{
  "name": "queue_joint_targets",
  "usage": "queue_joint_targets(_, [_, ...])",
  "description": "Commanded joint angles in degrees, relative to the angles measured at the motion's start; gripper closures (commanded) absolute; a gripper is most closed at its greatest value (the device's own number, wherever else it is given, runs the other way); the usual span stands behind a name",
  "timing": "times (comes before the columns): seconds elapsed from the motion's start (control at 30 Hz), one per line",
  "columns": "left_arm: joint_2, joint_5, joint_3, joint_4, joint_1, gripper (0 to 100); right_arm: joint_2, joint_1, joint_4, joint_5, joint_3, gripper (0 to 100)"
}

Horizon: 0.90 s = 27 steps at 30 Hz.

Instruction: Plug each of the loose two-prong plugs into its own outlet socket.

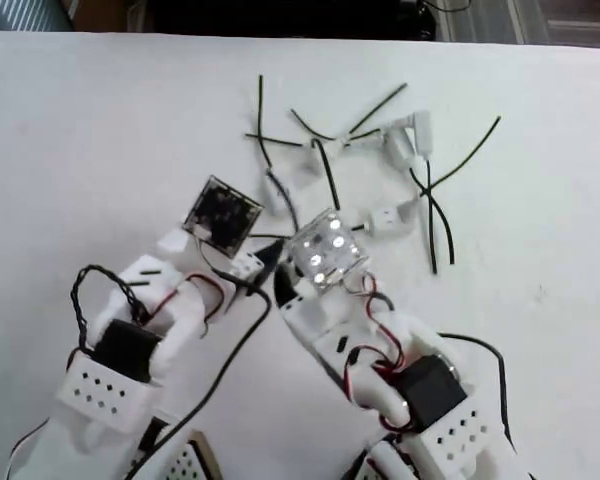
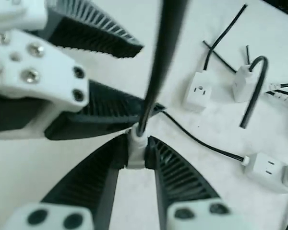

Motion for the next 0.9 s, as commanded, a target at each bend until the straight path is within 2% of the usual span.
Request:
queue_joint_targets(0.0, [-0.6,0.5,-2.6,0.1,-5.0,77,-0.5,7.3,-6.8,-0.8,2.5,98.1])
queue_joint_targets(0.23, [0.3,2.5,-2.8,0.4,-9.6,72,-0.5,20.0,-26.2,-11.6,14.8,98.1])
queue_joint_targets(0.33, [6.4,3.5,-7.2,1.7,-9.6,71,-0.5,24.9,-31.7,-14.9,17.0,98.1])
queue_joint_targets(0.6, [40.4,4.0,-32.5,6.2,-9.1,69,-0.7,33.1,-38.9,-21.7,22.4,98.1])
queue_joint_targets(0.8, [67.2,4.4,-51.3,6.6,-9.1,69,-1.0,33.5,-39.6,-21.7,24.2,98.1])
queue_joint_targets(0.87, [75.2,6.7,-58.3,8.8,-9.1,68,-0.9,33.5,-39.6,-21.7,24.4,98.1])
